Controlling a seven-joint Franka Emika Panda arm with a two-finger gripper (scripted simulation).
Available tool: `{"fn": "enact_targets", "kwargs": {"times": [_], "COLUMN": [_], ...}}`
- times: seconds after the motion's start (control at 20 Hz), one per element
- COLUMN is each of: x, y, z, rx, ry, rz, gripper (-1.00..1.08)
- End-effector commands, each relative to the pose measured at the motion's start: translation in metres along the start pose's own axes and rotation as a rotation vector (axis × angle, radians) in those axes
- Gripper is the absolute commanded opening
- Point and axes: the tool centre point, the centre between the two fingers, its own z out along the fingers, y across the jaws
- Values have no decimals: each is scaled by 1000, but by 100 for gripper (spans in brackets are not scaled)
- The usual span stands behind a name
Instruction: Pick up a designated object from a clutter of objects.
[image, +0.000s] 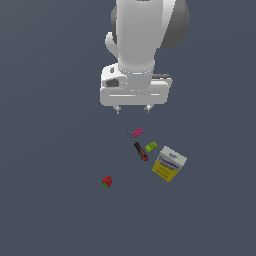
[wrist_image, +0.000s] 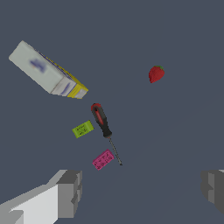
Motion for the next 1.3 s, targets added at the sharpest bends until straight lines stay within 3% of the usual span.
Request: {"fn": "enact_targets", "kwargs": {"times": [0.0, 0.8, 1.25], "x": [0, -3, 1], "y": [0, -12, -14], "z": [0, 14, 49], "rx": [0, -3, -2], "ry": [0, -23, -14], "rz": [0, -5, -68], "gripper": [100, 100, 100]}}
